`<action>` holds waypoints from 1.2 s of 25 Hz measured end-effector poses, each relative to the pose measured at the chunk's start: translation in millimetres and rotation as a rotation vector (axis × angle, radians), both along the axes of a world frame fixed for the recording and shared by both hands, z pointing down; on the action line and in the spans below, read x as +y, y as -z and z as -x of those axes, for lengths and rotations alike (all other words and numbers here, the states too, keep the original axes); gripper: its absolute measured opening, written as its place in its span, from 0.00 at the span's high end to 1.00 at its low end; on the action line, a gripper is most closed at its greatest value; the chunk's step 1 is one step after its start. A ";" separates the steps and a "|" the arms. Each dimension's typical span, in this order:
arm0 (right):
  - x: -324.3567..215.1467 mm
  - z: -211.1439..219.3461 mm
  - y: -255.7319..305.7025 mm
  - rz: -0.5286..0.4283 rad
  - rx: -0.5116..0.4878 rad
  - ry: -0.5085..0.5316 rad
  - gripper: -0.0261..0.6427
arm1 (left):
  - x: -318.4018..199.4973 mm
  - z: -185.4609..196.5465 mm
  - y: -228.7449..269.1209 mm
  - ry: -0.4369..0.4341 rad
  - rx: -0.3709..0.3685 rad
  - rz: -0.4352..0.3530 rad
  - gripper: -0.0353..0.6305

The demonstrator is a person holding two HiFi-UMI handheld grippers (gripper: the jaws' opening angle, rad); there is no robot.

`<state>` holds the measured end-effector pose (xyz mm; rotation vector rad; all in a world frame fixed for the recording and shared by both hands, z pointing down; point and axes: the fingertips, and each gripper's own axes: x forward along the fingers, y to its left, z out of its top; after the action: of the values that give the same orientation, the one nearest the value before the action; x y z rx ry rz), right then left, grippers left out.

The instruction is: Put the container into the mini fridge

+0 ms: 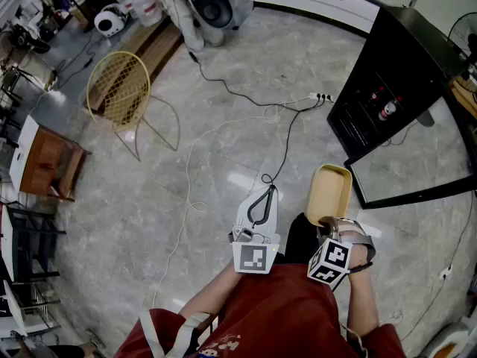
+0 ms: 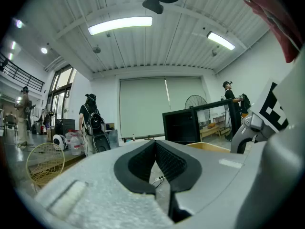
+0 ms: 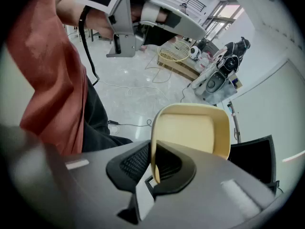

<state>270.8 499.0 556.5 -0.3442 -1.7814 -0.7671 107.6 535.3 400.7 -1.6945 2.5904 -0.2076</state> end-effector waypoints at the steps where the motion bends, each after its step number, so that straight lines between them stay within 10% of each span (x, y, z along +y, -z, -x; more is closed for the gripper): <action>1: 0.6 0.3 -0.1 0.004 -0.002 0.001 0.94 | 0.1 -0.2 -0.8 0.003 0.001 -0.004 0.94; 30: -57.2 21.6 -17.1 0.081 -0.007 -0.088 0.94 | -77.9 15.4 -22.1 -0.056 0.037 0.054 0.94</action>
<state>249.3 441.8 573.6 -0.3154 -1.8251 -0.6358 92.2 457.4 422.8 -1.8031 2.5813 -0.2489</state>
